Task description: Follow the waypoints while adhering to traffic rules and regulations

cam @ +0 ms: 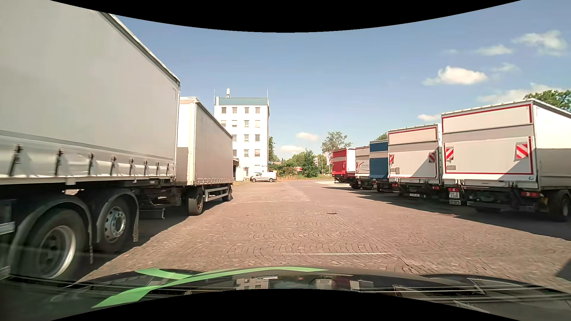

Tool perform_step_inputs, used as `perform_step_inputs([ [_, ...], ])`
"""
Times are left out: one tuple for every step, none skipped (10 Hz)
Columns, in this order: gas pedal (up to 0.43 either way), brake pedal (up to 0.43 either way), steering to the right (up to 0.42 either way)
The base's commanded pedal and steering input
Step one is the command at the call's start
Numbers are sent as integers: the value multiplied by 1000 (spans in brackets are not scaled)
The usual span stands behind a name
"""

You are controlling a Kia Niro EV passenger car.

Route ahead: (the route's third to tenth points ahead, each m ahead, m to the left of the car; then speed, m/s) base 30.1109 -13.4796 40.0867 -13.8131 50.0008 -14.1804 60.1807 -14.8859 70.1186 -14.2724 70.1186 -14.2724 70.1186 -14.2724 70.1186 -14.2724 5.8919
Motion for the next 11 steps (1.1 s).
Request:
perform_step_inputs([
  [138,0,7],
  [138,0,7],
  [138,0,7],
  [138,0,6],
  [138,0,3],
  [138,0,-2],
  [150,0,-7],
  [150,0,-9],
  [150,0,-10],
  [150,0,-11],
  [138,0,-14],
])
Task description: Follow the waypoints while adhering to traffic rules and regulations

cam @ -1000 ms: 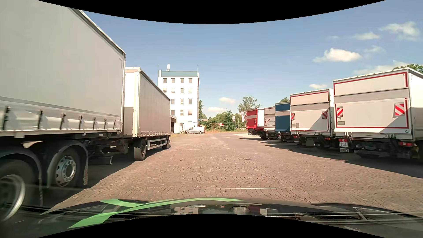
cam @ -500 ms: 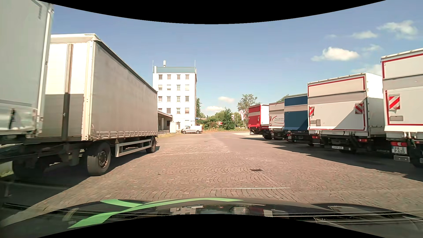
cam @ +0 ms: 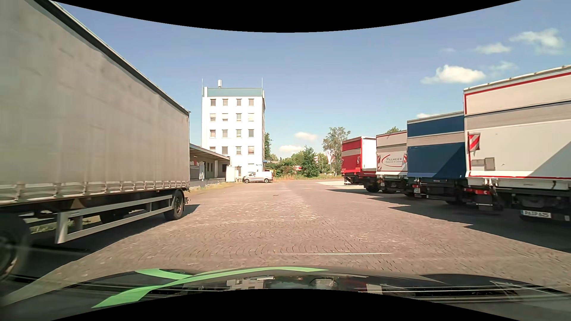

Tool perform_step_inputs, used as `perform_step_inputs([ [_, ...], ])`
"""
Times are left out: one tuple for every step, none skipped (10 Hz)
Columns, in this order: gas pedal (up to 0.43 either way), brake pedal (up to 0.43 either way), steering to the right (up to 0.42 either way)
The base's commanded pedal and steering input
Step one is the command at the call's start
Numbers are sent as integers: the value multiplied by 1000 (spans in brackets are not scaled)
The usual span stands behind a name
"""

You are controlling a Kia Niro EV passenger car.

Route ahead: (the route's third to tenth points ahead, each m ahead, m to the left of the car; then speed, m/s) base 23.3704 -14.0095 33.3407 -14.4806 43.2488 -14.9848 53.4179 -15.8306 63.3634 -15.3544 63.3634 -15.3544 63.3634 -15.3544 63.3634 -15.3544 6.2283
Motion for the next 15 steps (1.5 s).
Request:
perform_step_inputs([
  [138,0,-16],
  [138,0,-16],
  [130,0,-15],
  [130,0,-14],
  [130,0,-14],
  [130,0,-14],
  [130,0,-13],
  [130,0,-7],
  [110,0,-2],
  [110,0,-2],
  [110,0,-3],
  [110,0,-2],
  [110,0,1],
  [110,0,2],
  [110,0,0],
])
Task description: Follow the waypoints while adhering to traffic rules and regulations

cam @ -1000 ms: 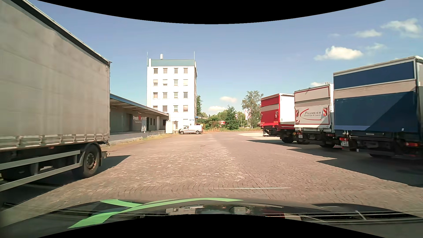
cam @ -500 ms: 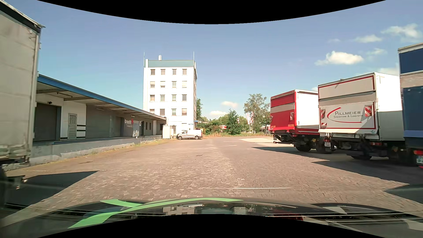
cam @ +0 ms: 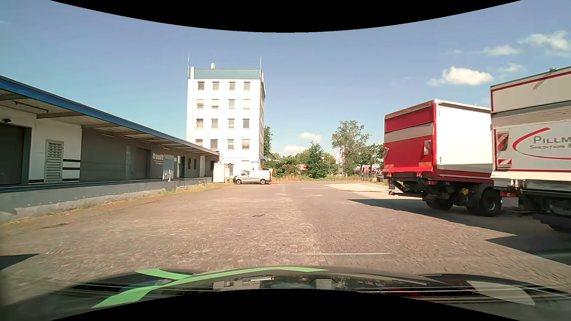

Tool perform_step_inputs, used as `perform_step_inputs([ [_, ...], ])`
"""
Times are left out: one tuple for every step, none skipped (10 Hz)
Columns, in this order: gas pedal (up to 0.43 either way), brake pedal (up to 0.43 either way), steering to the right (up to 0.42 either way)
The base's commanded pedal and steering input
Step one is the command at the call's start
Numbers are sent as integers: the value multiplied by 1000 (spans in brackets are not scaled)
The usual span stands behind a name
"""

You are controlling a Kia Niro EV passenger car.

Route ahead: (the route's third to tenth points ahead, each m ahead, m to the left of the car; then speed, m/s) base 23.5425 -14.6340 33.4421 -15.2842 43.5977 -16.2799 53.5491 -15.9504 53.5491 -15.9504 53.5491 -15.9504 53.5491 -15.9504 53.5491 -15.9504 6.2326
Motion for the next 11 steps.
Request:
perform_step_inputs([
  [110,0,-2],
  [110,0,-2],
  [110,0,2],
  [110,0,5],
  [98,0,5],
  [98,0,4],
  [110,0,5],
  [110,0,10],
  [110,0,14],
  [110,0,14],
  [110,0,14],
])
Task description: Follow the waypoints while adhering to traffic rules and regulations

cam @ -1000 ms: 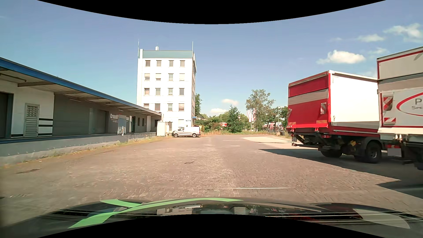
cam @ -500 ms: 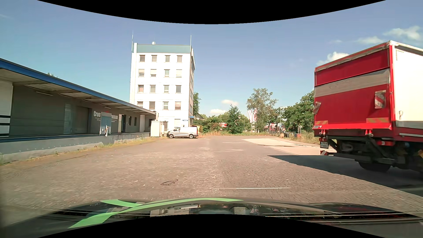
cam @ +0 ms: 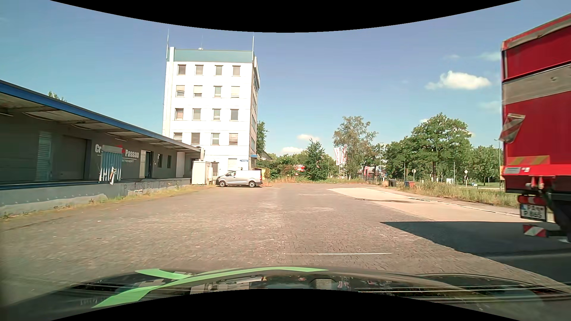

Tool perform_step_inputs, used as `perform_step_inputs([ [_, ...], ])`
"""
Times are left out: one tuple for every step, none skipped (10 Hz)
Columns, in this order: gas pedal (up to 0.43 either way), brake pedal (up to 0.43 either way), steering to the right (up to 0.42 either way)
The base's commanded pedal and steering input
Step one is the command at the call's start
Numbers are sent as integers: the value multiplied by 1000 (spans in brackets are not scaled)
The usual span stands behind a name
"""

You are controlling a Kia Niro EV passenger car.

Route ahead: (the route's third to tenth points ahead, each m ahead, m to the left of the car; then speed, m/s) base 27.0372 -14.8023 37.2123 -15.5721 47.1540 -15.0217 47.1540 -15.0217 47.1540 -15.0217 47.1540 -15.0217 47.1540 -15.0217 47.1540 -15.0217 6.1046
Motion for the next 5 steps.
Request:
perform_step_inputs([
  [110,0,17],
  [130,0,25],
  [130,0,33],
  [130,0,40],
  [130,0,45],
])
